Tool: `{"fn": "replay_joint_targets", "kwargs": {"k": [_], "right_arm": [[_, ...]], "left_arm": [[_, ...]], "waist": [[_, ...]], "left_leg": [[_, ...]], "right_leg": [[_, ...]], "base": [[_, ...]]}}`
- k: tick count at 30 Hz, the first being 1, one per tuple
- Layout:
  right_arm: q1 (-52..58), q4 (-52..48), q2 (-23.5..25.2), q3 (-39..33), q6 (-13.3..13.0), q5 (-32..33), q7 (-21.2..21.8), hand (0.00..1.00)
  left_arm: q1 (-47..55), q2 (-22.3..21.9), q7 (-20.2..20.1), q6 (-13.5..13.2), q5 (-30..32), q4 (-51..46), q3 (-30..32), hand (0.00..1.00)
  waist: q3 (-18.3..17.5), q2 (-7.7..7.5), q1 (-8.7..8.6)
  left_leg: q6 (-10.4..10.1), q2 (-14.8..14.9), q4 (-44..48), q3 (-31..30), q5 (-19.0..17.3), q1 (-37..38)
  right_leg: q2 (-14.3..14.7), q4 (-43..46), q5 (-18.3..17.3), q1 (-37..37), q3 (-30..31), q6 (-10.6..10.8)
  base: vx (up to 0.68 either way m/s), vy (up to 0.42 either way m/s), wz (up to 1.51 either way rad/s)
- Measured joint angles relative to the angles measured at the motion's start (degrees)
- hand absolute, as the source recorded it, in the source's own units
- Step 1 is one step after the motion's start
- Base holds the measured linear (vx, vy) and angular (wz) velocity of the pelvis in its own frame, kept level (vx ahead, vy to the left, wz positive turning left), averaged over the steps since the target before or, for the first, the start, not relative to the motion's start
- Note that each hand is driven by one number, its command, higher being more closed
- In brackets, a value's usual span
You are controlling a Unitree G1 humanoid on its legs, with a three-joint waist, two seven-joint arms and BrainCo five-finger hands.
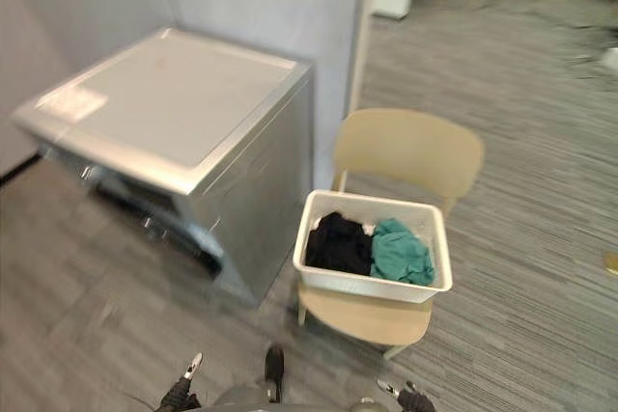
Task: Pick up the laundry basket with both hands and put the clothes into the washing machine.
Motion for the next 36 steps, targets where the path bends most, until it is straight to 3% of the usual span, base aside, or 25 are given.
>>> {"fn": "replay_joint_targets", "kwargs": {"k": [1, 3, 4, 6, 8, 9, 10, 12, 14, 18, 19, 20, 21, 22, 24, 26, 27, 28, 30, 31, 35, 36], "right_arm": [[-0.2, 0.4, 1.1, 0.1, 0.0, 0.0, -0.6, 0.00], [-2.1, -0.1, 1.9, -0.8, -0.1, 0.1, -0.9, 0.00], [-2.2, -0.9, 1.7, -1.2, -0.2, 0.1, -0.9, 0.00], [-2.2, -0.9, 1.4, -1.5, -0.2, 0.2, -0.9, 0.00], [-2.1, -0.6, 1.4, -2.9, -0.1, 0.7, -0.9, 0.00], [-2.2, -0.2, 1.4, -3.2, 0.1, 0.7, -0.9, 0.00], [-2.4, 0.9, 1.7, -5.0, 0.2, 0.8, -1.1, 0.00], [-2.3, 1.8, 2.6, -5.0, 0.1, 1.1, -1.0, 0.00], [-2.2, 2.8, 2.5, -4.8, 0.9, 1.2, -0.9, 0.00], [-2.4, 1.7, 1.8, -3.7, 0.8, 1.1, -0.8, 0.00], [-2.0, 0.5, 1.1, -3.8, 0.3, 1.3, -0.9, 0.00], [-1.9, 0.2, 0.8, -3.8, 0.1, 1.5, -0.9, 0.00], [-2.1, 0.0, 0.7, -3.8, 0.1, 2.3, -0.7, 0.00], [-2.2, 0.0, 1.2, -3.5, 0.1, 2.7, -0.5, 0.00], [-2.1, 0.2, 3.5, -1.6, 0.2, 3.4, -0.5, 0.00], [-2.3, 0.0, 4.0, -0.7, 0.0, 5.1, -0.6, 0.00], [-2.6, -0.2, 4.5, -0.2, 0.0, 5.3, -0.6, 0.00], [-1.7, -0.5, 5.7, -1.2, 0.0, 5.4, -0.7, 0.00], [-0.9, -1.4, 5.8, -3.0, -0.1, 5.8, -0.7, 0.00], [-0.7, -2.5, 5.4, -3.8, -0.2, 5.7, -0.7, 0.00], [0.4, -2.8, 5.4, -4.7, -0.2, 5.7, -0.7, 0.00], [0.6, -3.5, 5.6, -5.2, 0.0, 5.6, -0.7, 0.00]], "left_arm": [[-0.6, 0.0, 0.0, -0.1, -0.4, -0.5, 0.1, 0.00], [-1.5, 1.7, 0.1, -0.5, -1.0, -0.9, 0.2, 0.00], [-0.9, 1.4, 0.1, -0.4, -1.0, -0.4, 0.2, 0.00], [-0.4, 0.9, 0.0, -0.5, -1.0, 0.5, 0.3, 0.00], [-1.1, 0.6, -0.3, 0.4, -0.8, 2.8, 0.2, 0.00], [-1.2, 0.2, -0.3, 0.7, -0.6, 2.8, 0.2, 0.00], [-1.6, 0.2, -0.4, 0.8, 0.5, 3.0, 0.1, 0.00], [-1.6, 2.1, -0.2, 0.8, 1.6, 2.8, -1.9, 0.00], [-1.2, 3.3, -0.2, 0.7, 1.6, 2.8, -4.5, 0.00], [-1.0, 3.7, -0.2, -0.2, 1.5, 2.2, -7.3, 0.00], [-1.0, 3.2, -0.2, -0.6, 1.5, 2.3, -9.0, 0.00], [-0.9, 3.1, -0.2, -0.6, 1.7, 2.3, -9.3, 0.00], [-0.9, 2.8, -0.2, -0.6, 1.9, 2.4, -10.2, 0.00], [-0.9, 3.3, -0.1, -0.6, 2.8, 2.7, -10.0, 0.00], [-0.4, 3.7, -0.2, -0.6, 3.8, 2.8, -7.5, 0.00], [-1.3, 3.2, -0.3, -0.5, 6.0, 2.8, -5.2, 0.00], [-1.9, 3.0, -0.3, -0.5, 6.8, 2.8, -5.2, 0.00], [-3.6, 3.0, -0.4, -0.3, 8.7, 2.9, -4.9, 0.00], [-5.5, 1.9, -0.5, -0.3, 9.7, 2.7, -5.1, 0.00], [-6.5, 0.0, -0.4, -0.1, 10.4, 2.8, -4.8, 0.00], [-8.2, -3.4, -0.4, 0.2, 10.3, 2.3, -4.4, 0.00], [-8.6, -3.6, -0.6, 0.3, 10.0, 1.5, -5.8, 0.00]], "waist": [[0.3, -2.53, 0.15], [1.8, -4.49, 0.30], [1.8, -3.92, 0.11], [1.5, -2.31, 0.03], [0.6, -0.89, -0.90], [0.2, -0.35, -1.49], [-0.3, -0.32, -1.58], [-0.1, -1.66, -1.40], [-1.0, -3.27, -1.33], [-1.6, -3.99, -1.70], [-1.4, -2.91, -1.68], [-1.5, -2.36, -1.83], [-0.9, -1.11, -2.34], [-0.8, -1.38, -2.29], [-0.7, -2.29, -1.96], [-0.5, -3.68, -1.45], [-0.2, -4.62, -1.60], [-0.7, -6.50, -2.04], [-0.7, -5.50, -2.55], [-0.6, -3.57, -3.72], [-2.0, -2.00, -3.21], [-2.2, -1.78, -3.39]], "left_leg": [[1.2, -0.1, 1.3, 4.7, -5.2, -0.8], [4.5, 2.0, 21.2, 13.5, -7.3, -3.6], [3.7, 4.7, 29.4, 14.0, -9.5, -1.8], [0.4, 8.3, 33.5, 13.6, -14.3, 2.2], [-2.9, 12.5, 26.9, 16.0, -16.2, 7.8], [-4.7, 12.7, 22.9, 16.0, -16.3, 8.6], [-6.7, 10.5, 16.4, 15.9, -15.7, 10.9], [-5.7, 8.0, 14.1, 15.5, -14.2, 11.4], [-5.3, 5.5, 14.2, 15.0, -14.4, 11.8], [-0.7, -0.1, 8.1, 12.1, -11.6, 13.8], [0.3, -1.4, 6.4, 9.9, -10.9, 14.3], [0.6, -1.4, 6.1, 8.8, -10.7, 14.6], [1.2, -0.9, 6.0, 6.9, -10.7, 14.4], [1.5, -0.4, 5.8, 5.4, -10.6, 14.4], [1.3, 0.2, 5.7, 3.4, -10.7, 14.7], [0.9, 0.6, 5.5, 2.9, -11.0, 15.1], [0.6, 0.3, 5.7, 2.9, -11.2, 14.9], [-0.1, -0.4, 6.9, 2.6, -11.2, 14.4], [0.3, 0.7, 14.8, 4.1, -14.5, 11.9], [-1.6, 2.2, 16.0, 2.8, -17.2, 12.1], [-2.4, 3.6, 13.9, 1.6, -17.4, 13.3], [-3.7, 3.7, 17.7, 1.5, -18.4, 12.0]], "right_leg": [[-1.8, -2.1, 1.4, 0.4, -2.5, -0.8], [-5.9, -1.1, 1.9, 1.5, -7.2, -1.1], [-6.3, -0.6, 1.9, 2.4, -8.3, -1.1], [-6.3, -0.2, 2.1, 3.3, -9.3, -0.7], [-6.4, -0.4, 3.4, 2.6, -11.0, 1.2], [-6.3, -0.3, 3.9, 2.0, -11.6, 1.6], [-6.4, -0.8, 5.3, 1.0, -11.2, 2.5], [-7.6, -2.5, 8.8, 1.0, -7.7, 1.9], [-10.0, -2.4, 9.4, 1.5, -6.3, 2.4], [-16.4, 4.1, 10.1, 0.4, -5.3, 2.8], [-17.7, 8.7, 10.4, -1.6, 0.1, -1.0], [-17.4, 10.9, 10.6, -3.2, 4.9, -3.4], [-13.9, 12.3, 8.0, -5.5, 16.7, -3.2], [-9.8, 13.0, 5.2, -6.2, 24.6, -1.6], [-3.0, 14.7, 0.5, -8.0, 32.6, 0.4], [1.4, 14.4, -2.0, -11.4, 32.1, 1.3], [2.2, 11.1, -2.2, -11.7, 31.3, 1.7], [1.8, 8.6, -2.1, -11.4, 28.4, 0.2], [1.4, 7.9, -2.0, -10.3, 25.4, 0.0], [2.6, 7.2, -2.2, -8.5, 22.9, -1.4], [4.0, 5.2, -2.9, -5.6, 20.8, -2.0], [4.4, 3.8, -3.0, -4.5, 20.3, -2.2]], "base": [[-0.13, -0.054, 1.56], [-0.10, -0.045, 1.12], [-0.09, -0.010, 0.75], [-0.10, 0.083, 0.38], [-0.11, 0.231, 0.52], [-0.06, 0.323, 0.58], [-0.03, 0.243, 0.38], [-0.03, 0.286, 0.30], [-0.02, 0.258, 0.25], [-0.07, 0.184, 0.41], [-0.04, 0.167, 0.78], [0.00, 0.132, 0.89], [0.01, 0.048, 0.82], [0.00, -0.003, 0.84], [-0.02, -0.095, 0.57], [0.00, -0.143, 0.27], [0.04, -0.205, 0.46], [0.11, -0.183, 0.60], [0.26, -0.136, 0.70], [0.27, -0.139, 0.67], [0.21, -0.085, 0.31], [0.23, -0.029, 0.33]]}}
